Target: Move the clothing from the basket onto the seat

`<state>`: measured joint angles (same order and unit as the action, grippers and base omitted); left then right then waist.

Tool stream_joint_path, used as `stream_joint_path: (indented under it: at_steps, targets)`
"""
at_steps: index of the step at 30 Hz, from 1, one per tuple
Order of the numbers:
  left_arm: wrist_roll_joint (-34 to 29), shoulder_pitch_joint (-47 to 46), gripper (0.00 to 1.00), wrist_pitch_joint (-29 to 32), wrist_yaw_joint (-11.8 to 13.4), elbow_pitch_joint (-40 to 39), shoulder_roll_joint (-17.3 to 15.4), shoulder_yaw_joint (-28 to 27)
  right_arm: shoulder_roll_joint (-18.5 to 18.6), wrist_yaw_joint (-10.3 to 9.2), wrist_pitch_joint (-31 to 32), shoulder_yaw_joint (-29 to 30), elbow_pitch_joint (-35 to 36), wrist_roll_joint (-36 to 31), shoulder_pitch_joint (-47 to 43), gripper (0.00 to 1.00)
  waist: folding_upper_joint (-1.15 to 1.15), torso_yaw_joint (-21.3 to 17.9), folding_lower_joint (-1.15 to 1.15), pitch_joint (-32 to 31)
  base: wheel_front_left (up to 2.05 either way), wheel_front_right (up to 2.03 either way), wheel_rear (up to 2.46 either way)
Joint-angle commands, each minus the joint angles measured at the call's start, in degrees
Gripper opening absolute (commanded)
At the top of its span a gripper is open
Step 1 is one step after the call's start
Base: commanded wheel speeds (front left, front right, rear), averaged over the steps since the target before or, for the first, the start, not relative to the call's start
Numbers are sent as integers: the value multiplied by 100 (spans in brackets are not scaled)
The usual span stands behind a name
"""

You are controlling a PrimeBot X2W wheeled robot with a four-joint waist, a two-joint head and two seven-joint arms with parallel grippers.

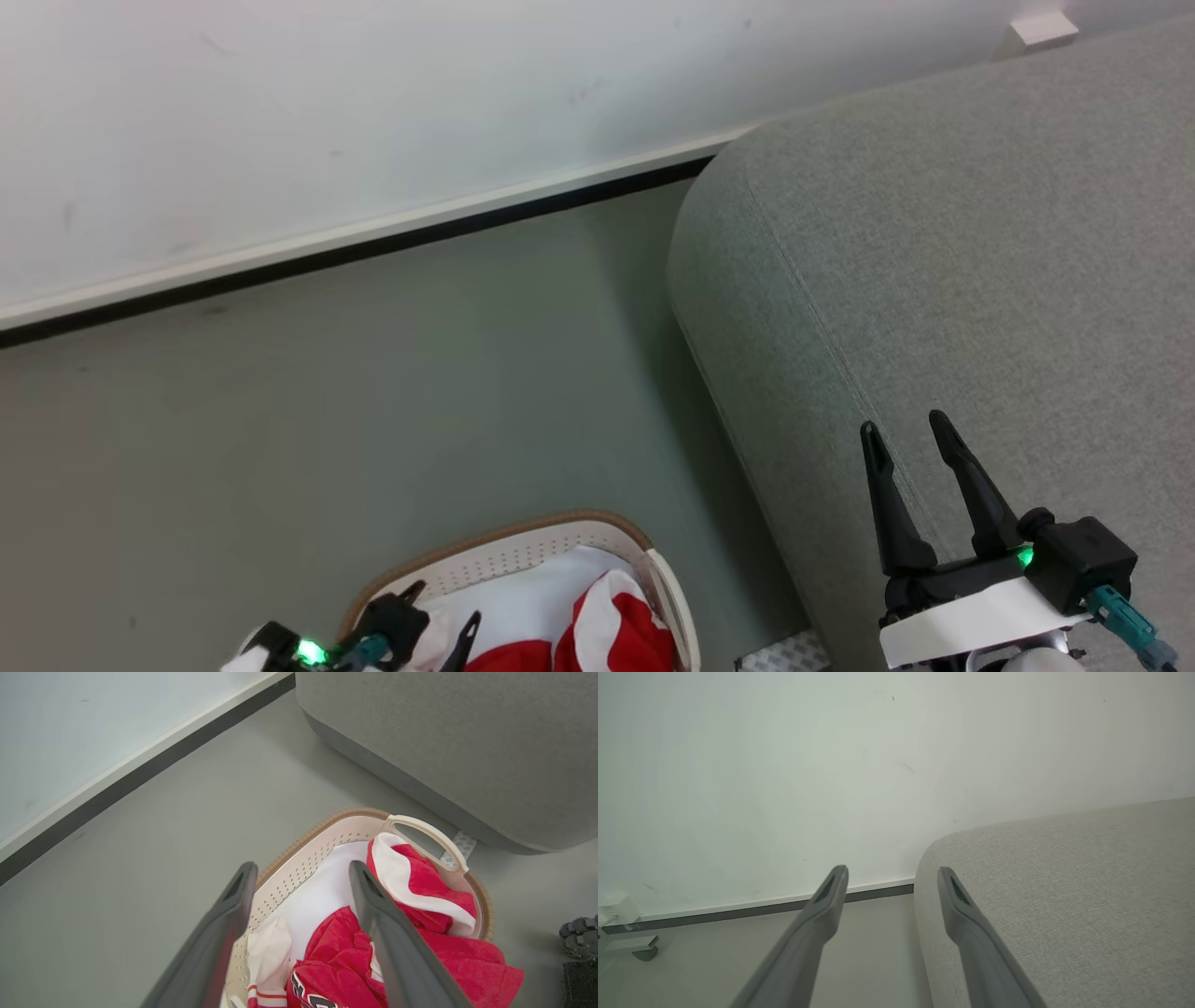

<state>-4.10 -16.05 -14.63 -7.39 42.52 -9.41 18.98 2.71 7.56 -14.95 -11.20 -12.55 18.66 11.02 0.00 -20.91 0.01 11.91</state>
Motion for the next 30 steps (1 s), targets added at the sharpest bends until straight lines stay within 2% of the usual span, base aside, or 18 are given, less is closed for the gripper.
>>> stream_joint_path:
  at_steps: [1,10,17,23,24,30]
  targets:
    - [-82,-156,100,58,-11,223,-92,133,9,-14,-12,-5,59,91,88,100,0,-226,-1,288,0,0,0]
    - [91,-1139,100,537,-7,1499,-400,1704,6,-14,-12,-80,334,506,324,100,0,-539,-1,1098,0,0,0]
    - [251,-1772,100,1110,-8,2284,-566,2665,6,-14,-12,-107,470,730,490,100,0,-686,-1,1651,0,0,0]
    - [219,-2193,100,1742,-9,2780,-643,3505,7,-14,-12,-207,537,882,613,100,0,-785,-1,2002,0,0,0]
    - [219,-2193,100,1742,-9,2780,-643,3505,7,-14,-12,-207,537,882,613,100,0,-785,-1,2002,0,0,0]
    - [322,-2415,100,2179,-9,2968,-704,4307,7,-14,-12,-358,597,1065,686,100,0,-942,-1,2329,0,0,0]
